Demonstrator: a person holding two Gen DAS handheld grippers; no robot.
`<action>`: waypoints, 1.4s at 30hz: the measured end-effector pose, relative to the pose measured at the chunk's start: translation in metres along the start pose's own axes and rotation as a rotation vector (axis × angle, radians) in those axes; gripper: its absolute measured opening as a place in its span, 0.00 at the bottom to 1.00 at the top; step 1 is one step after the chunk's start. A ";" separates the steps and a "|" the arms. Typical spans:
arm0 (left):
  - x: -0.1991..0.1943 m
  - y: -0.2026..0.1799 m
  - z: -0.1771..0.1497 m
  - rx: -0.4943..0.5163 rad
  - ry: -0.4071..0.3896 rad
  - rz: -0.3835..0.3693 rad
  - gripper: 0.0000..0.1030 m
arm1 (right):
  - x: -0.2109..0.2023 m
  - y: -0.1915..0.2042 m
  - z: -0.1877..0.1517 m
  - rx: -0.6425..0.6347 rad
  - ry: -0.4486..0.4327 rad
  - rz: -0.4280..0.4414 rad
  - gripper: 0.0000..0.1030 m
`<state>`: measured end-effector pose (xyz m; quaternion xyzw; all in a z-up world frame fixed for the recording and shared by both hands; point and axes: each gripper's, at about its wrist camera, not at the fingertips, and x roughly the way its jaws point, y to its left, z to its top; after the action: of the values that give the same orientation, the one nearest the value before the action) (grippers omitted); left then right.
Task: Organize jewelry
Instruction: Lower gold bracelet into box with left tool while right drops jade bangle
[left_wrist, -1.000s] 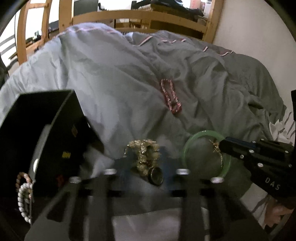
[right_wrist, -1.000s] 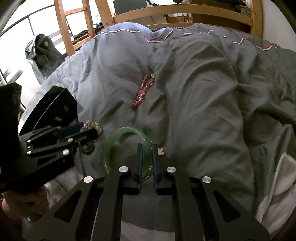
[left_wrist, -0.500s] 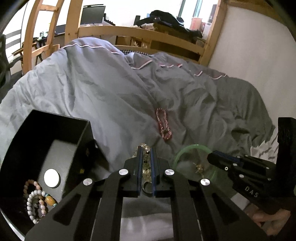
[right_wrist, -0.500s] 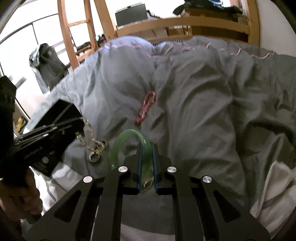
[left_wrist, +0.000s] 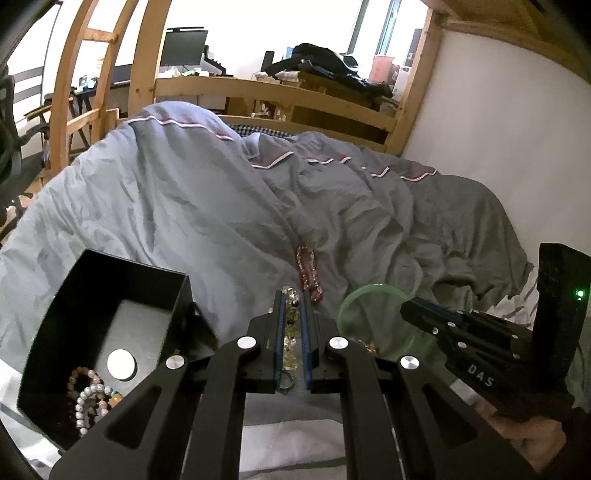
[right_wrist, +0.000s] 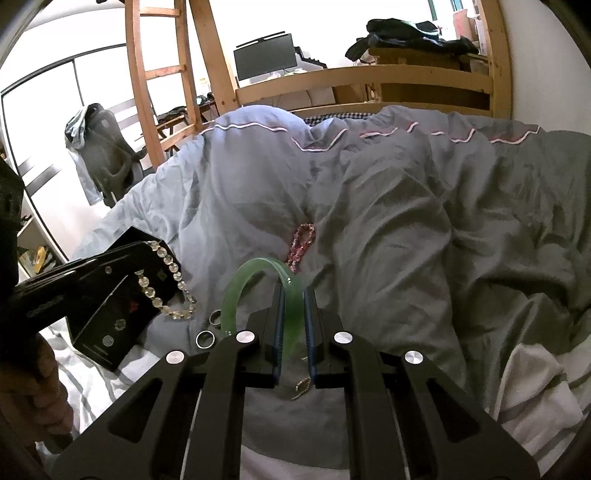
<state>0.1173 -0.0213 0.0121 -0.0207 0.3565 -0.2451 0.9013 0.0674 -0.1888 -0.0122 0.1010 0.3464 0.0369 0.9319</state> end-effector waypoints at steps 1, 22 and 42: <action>-0.003 0.000 0.000 0.001 -0.003 0.004 0.07 | -0.001 0.001 0.000 -0.003 0.000 -0.002 0.11; -0.086 0.031 0.006 -0.013 -0.070 0.137 0.07 | -0.027 0.068 0.020 -0.105 -0.035 0.059 0.11; -0.112 0.084 0.008 -0.080 -0.076 0.267 0.07 | -0.010 0.147 0.030 -0.177 -0.056 0.209 0.11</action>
<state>0.0889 0.1025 0.0710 -0.0183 0.3311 -0.1077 0.9373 0.0801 -0.0515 0.0479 0.0548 0.3031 0.1614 0.9376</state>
